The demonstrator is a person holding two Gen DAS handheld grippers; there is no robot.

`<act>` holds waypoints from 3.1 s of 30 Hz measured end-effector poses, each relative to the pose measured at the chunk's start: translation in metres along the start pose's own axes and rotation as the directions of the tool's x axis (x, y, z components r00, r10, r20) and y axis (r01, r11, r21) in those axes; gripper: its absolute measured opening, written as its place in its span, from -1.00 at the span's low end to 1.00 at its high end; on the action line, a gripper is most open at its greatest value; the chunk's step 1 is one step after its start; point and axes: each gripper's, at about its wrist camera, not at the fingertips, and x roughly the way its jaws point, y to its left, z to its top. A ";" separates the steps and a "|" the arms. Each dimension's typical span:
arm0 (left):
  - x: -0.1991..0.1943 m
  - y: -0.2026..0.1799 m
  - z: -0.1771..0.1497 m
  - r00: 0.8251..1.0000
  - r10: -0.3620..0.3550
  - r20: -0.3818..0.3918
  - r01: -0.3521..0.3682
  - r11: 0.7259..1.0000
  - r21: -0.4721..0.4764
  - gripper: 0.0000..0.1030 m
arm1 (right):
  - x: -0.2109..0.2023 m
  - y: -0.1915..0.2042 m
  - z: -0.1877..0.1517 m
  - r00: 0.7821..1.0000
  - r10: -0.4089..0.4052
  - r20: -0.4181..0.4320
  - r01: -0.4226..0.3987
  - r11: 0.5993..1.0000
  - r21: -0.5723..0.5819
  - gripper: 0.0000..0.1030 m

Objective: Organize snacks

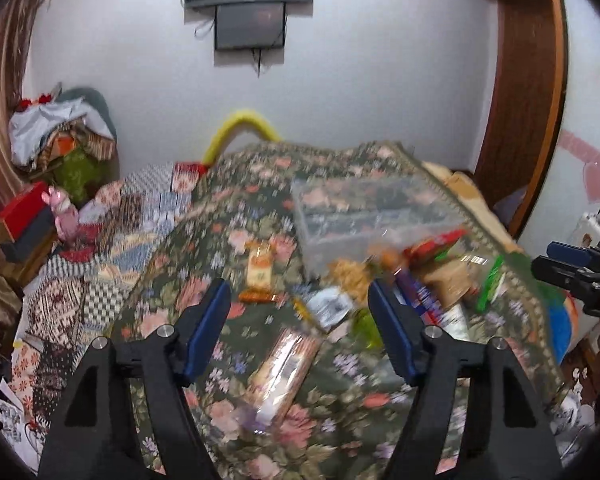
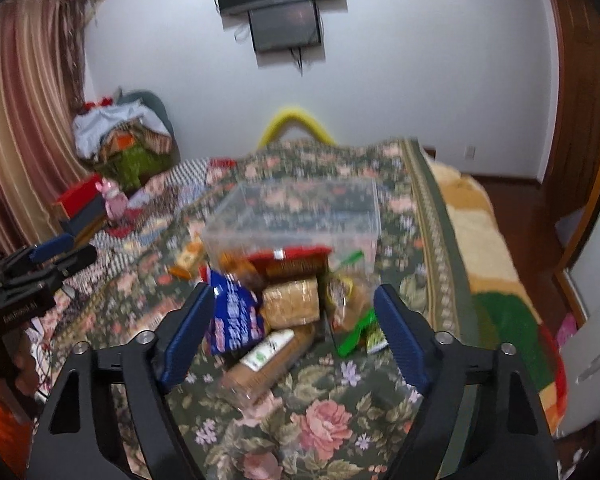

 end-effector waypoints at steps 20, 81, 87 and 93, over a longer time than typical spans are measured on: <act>0.112 0.030 -0.077 0.932 -0.084 -0.353 0.081 0.996 -0.024 0.15 | 0.093 0.003 -0.034 0.951 0.029 -0.309 -0.015 0.999 0.049 0.34; 0.017 -0.026 0.007 0.989 -0.126 -0.081 0.122 0.991 -0.054 -0.12 | 0.013 -0.029 -0.028 0.985 -0.011 -0.172 0.007 1.000 -0.023 -0.34; 0.022 -0.031 0.030 0.990 -0.134 -0.047 0.132 0.990 -0.044 -0.12 | 0.000 -0.022 0.003 0.998 -0.016 -0.063 0.013 0.999 -0.044 -0.34; 0.039 -0.035 0.058 0.989 -0.146 -0.023 0.145 0.988 -0.046 -0.12 | 0.006 -0.021 0.035 1.000 -0.024 0.013 0.025 0.998 -0.057 -0.34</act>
